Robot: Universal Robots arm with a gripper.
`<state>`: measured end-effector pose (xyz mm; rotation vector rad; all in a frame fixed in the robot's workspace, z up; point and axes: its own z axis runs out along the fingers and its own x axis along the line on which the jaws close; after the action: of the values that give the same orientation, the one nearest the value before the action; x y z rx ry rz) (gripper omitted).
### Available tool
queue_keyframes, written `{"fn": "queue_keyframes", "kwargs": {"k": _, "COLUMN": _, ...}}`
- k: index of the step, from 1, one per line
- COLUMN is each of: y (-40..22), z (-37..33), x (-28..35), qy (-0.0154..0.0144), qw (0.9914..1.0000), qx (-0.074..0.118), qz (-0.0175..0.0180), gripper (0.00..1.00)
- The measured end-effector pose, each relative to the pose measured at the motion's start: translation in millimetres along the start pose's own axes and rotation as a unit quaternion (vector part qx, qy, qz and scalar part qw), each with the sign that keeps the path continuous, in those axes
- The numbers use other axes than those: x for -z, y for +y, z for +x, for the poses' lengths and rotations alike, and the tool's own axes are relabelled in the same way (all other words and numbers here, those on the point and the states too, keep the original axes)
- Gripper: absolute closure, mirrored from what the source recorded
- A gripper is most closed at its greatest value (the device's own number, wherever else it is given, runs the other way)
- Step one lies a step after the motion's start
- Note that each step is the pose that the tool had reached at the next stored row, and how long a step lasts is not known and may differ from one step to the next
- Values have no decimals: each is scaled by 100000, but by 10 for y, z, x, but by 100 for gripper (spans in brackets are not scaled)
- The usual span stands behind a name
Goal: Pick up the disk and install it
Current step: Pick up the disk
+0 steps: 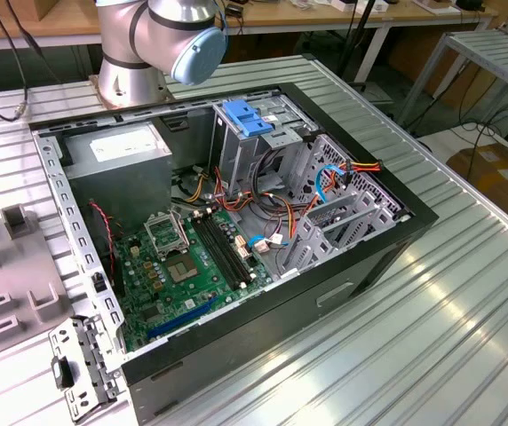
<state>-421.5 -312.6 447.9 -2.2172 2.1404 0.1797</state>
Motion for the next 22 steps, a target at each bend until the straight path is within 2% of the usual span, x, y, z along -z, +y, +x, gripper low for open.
{"fn": "queue_keyframes", "kwargs": {"k": 6, "y": 3, "z": -10, "x": 84, "qy": -506, "qw": 99999, "qx": 23, "qz": 16, "gripper": 63}}
{"fn": "queue_keyframes", "kwargs": {"k": 22, "y": 10, "z": -32, "x": 261, "qy": -1397, "qw": 99990, "qx": 65, "qz": 44, "gripper": 63}}
